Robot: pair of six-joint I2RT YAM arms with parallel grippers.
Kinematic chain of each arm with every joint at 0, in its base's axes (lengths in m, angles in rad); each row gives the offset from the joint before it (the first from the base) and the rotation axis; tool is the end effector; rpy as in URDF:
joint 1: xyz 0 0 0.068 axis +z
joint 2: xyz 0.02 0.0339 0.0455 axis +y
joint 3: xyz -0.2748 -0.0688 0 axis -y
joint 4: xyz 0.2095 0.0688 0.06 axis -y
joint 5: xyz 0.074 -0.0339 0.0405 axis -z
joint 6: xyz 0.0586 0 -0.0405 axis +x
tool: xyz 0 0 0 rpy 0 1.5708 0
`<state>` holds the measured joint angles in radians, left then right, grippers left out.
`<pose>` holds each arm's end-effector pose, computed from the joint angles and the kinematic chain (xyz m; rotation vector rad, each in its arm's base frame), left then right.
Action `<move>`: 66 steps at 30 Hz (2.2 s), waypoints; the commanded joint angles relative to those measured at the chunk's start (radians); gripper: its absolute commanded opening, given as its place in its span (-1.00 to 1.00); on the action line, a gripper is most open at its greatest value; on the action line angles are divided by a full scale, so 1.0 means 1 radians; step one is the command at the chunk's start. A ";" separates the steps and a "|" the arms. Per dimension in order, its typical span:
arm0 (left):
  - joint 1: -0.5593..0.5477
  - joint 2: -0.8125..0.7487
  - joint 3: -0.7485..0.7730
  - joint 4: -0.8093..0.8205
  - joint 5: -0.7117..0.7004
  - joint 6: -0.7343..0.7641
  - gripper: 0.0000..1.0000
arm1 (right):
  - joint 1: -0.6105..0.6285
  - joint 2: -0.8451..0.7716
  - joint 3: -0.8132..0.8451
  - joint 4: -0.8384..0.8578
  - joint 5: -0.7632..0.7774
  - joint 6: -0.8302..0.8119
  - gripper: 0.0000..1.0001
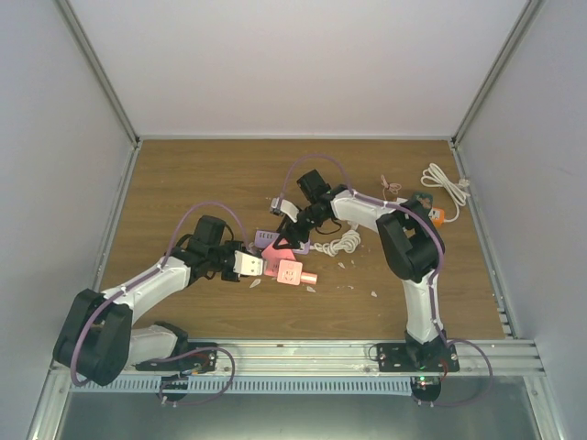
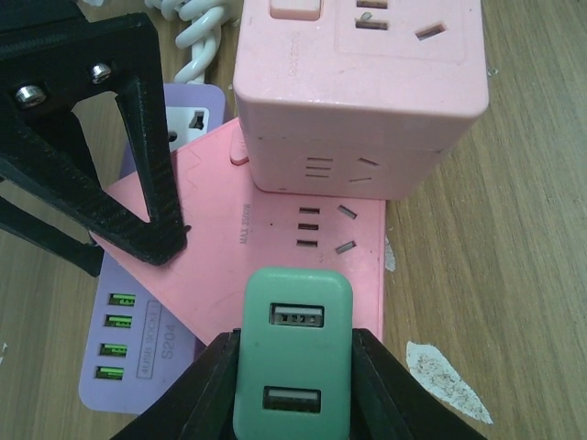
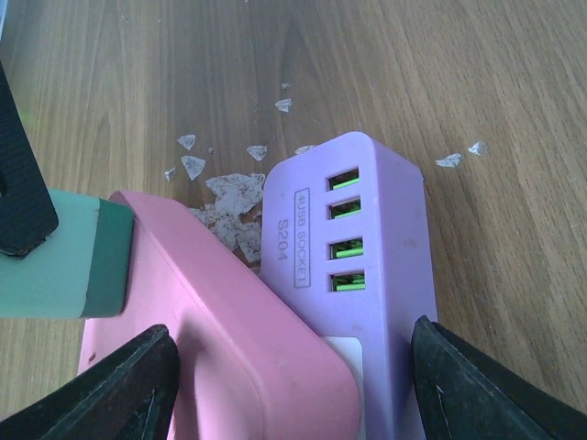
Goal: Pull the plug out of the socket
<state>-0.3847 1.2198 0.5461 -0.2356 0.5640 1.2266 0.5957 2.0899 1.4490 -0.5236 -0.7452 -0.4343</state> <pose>0.1760 -0.1051 0.1903 1.8225 1.4321 -0.2863 0.3141 0.2609 0.1674 -1.4675 2.1666 1.0595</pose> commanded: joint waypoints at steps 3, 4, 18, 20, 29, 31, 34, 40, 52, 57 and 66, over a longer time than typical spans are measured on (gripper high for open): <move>-0.006 -0.046 0.040 0.008 0.127 -0.021 -0.62 | 0.013 0.066 -0.067 0.020 0.187 -0.032 0.38; -0.005 -0.048 0.048 -0.003 0.135 -0.018 -0.62 | 0.012 0.067 -0.072 0.023 0.194 -0.034 0.37; 0.013 -0.055 0.096 -0.045 0.287 -0.034 -0.71 | 0.012 0.078 -0.116 0.070 0.293 -0.044 0.32; 0.013 -0.055 0.096 -0.045 0.282 -0.030 -0.73 | 0.012 0.081 -0.118 0.072 0.297 -0.043 0.31; 0.072 -0.072 0.119 -0.100 0.287 -0.009 -0.78 | 0.013 0.066 -0.104 0.053 0.272 -0.039 0.34; 0.118 -0.084 0.134 -0.122 0.314 -0.012 -0.78 | 0.012 0.051 -0.092 0.043 0.255 -0.034 0.36; 0.204 -0.101 0.157 -0.156 0.355 -0.025 -0.78 | 0.012 0.030 -0.064 0.030 0.236 -0.026 0.38; 0.351 -0.084 0.203 -0.173 0.347 -0.076 -0.78 | 0.012 -0.012 0.015 0.000 0.196 -0.020 0.46; 0.546 0.138 0.395 -0.005 -0.039 -0.261 -0.71 | 0.010 -0.093 0.127 0.007 0.151 0.005 0.66; 0.583 0.288 0.498 0.066 -0.202 -0.290 -0.71 | -0.001 -0.146 0.128 -0.001 0.153 0.003 0.71; 0.584 0.507 0.615 0.222 -0.490 -0.261 -0.70 | -0.071 -0.327 0.008 -0.002 0.121 0.009 0.92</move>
<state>0.1967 1.6489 1.0916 -0.1524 0.2436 0.9596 0.5629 1.8515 1.5192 -0.5224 -0.6041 -0.4320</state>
